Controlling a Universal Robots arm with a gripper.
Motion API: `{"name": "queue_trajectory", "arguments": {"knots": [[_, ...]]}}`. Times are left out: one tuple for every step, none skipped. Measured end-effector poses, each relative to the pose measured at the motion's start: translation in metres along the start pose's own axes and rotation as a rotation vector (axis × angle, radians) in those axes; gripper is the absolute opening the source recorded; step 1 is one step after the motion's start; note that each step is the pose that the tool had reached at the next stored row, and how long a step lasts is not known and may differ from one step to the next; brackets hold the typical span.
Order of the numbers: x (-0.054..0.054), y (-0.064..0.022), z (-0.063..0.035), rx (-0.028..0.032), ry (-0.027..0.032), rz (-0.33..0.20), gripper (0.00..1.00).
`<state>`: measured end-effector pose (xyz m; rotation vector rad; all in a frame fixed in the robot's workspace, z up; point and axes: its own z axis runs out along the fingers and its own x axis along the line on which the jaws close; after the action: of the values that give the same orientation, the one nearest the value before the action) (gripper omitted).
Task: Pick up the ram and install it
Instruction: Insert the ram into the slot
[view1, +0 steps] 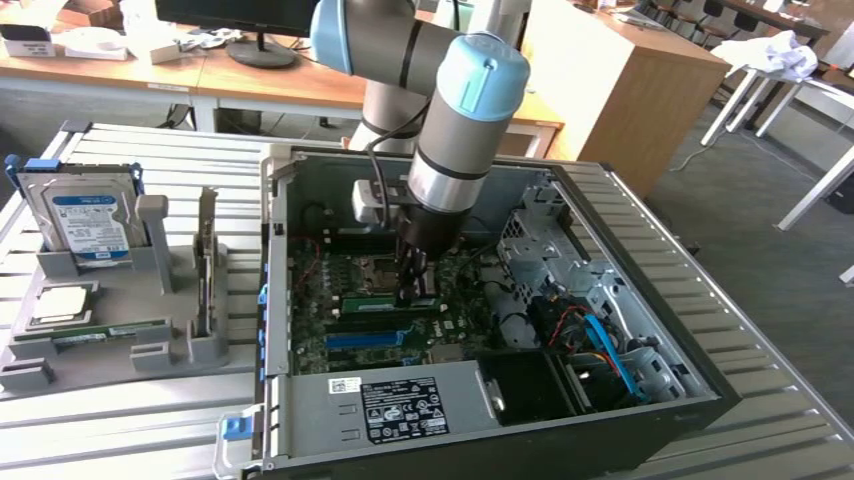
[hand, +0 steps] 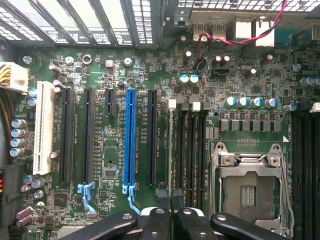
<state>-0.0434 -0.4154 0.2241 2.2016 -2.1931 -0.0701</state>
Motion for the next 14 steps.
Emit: {"name": "queue_trajectory", "arguments": {"knots": [[0.0000,0.0000,0.0000,0.0000,0.0001,0.000,0.13],[0.0000,0.0000,0.0002,0.0000,0.0000,0.000,0.13],[0.0000,-0.0001,0.0004,0.0001,0.0000,0.000,0.13],[0.0000,0.0000,0.0005,0.0000,0.0000,0.000,0.13],[0.0000,0.0000,0.0007,0.0000,0.0000,0.001,0.13],[0.0000,-0.0001,0.0009,0.0000,0.0000,0.001,0.13],[0.0000,-0.0001,0.0011,0.0000,0.0001,0.001,0.13],[0.0000,-0.0001,0.0012,0.0000,0.0001,0.001,0.13],[0.0000,-0.0001,0.0011,0.0000,0.0001,0.001,0.13],[0.0000,-0.0001,0.0012,0.0000,0.0001,0.001,0.13],[0.0000,-0.0001,0.0012,0.0000,0.0000,0.001,0.13],[0.0000,-0.0001,0.0012,0.0000,0.0000,0.001,0.13],[0.0000,-0.0002,0.0013,0.0004,-0.0001,0.000,0.13],[0.0000,-0.0002,0.0013,0.0003,-0.0002,0.000,0.13]]}}
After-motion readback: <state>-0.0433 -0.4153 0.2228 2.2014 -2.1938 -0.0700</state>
